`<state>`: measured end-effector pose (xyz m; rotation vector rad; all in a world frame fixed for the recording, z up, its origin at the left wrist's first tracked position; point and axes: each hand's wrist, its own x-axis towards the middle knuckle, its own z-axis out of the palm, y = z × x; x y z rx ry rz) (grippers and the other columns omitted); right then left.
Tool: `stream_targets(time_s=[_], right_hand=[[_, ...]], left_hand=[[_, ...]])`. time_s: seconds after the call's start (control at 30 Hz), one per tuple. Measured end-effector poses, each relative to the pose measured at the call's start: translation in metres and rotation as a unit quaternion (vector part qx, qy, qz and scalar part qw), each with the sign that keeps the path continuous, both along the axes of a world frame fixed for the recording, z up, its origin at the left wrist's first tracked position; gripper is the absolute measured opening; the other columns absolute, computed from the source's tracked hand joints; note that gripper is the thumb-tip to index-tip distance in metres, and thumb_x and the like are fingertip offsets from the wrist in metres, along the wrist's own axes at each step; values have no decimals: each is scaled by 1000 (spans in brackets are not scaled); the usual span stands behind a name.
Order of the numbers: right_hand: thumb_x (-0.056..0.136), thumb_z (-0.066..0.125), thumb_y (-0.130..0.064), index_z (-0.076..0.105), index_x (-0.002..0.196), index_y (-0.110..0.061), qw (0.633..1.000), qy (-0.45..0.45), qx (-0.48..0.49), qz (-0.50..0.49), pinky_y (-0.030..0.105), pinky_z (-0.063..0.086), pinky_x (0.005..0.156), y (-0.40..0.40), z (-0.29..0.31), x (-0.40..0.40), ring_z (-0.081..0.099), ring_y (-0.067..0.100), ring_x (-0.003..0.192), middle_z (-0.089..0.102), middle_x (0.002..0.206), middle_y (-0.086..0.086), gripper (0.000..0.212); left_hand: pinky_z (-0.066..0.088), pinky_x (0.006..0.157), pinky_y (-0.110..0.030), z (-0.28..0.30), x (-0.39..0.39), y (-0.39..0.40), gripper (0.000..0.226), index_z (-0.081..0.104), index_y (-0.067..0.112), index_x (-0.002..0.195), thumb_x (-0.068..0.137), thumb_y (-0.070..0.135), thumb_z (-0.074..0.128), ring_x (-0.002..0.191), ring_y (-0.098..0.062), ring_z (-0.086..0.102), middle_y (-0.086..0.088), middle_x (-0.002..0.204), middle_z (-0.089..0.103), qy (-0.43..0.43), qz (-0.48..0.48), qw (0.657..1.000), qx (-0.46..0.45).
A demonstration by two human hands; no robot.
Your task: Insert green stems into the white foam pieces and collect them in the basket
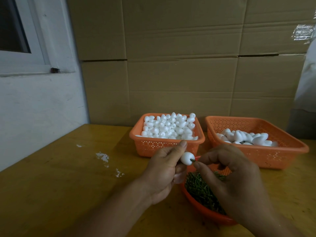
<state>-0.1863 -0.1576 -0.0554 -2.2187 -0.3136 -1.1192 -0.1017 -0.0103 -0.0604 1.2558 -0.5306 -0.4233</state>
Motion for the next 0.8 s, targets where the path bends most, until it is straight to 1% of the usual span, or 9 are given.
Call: stream_targets(time_s=[0.17,0.23,0.37,0.4,0.47,0.53,0.63,0.7,0.8], right_hand=[[79,76,-30,73,79,-29,1000,11,-11,-13,9,43,65,-1,-1,-1,61,0,75,62,72,-21,4],[77,79,-23,74,80,-29,1000,23,-7,-12,8,43,62,-1,-2,-1,61,0,72,62,70,-22,8],[75,77,-27,73,79,-35,998,51,18,-15,16,49,62,1,-2,-2,64,2,73,67,72,-19,9],[75,75,-30,72,78,-38,998,56,28,-16,15,49,62,1,-2,-2,64,0,73,68,76,-21,9],[77,76,-29,70,75,-39,996,68,52,-15,11,48,57,0,-1,-2,65,-2,67,68,75,-27,11],[79,77,-27,72,76,-39,994,78,70,-10,10,48,54,-1,0,-1,66,-3,62,69,72,-27,13],[80,77,-31,73,75,-40,991,83,105,8,16,52,54,-1,0,-1,67,-2,61,72,70,-22,11],[77,73,-40,74,74,-39,987,89,135,22,23,56,58,-1,-1,0,68,1,60,72,69,-18,4],[73,68,-46,77,77,-38,980,88,166,57,25,56,59,1,1,-1,70,2,63,74,71,-16,12]], left_hand=[[25,44,-22,-1,-2,-1,39,64,10,75,87,47,59,45,-11,30,-2,52,34,-23,15,1000,4],[25,45,-24,-2,-2,-1,41,65,9,76,84,50,62,45,-10,32,-1,52,36,-41,22,999,9],[29,47,-23,-3,0,-1,65,64,-6,92,76,57,68,49,-10,36,-1,55,40,-51,31,998,9],[31,49,-23,-3,1,0,63,65,-5,91,77,56,71,51,-10,38,-1,57,41,-47,24,999,0],[32,54,-23,-2,2,1,38,73,6,86,82,44,77,55,-10,40,-1,61,45,-39,-7,999,-26],[33,56,-23,-1,3,3,20,75,9,92,83,26,71,58,-10,42,-1,64,47,-32,-40,997,-50],[35,57,-22,0,2,4,19,75,6,98,84,15,68,60,-10,42,-1,63,50,-33,-58,995,-69],[36,58,-22,2,0,4,17,76,8,99,84,15,70,60,-10,42,-2,64,49,-42,-59,995,-71],[35,58,-21,2,0,3,18,77,12,98,83,20,73,60,-9,41,-1,63,50,-47,-57,995,-72]])
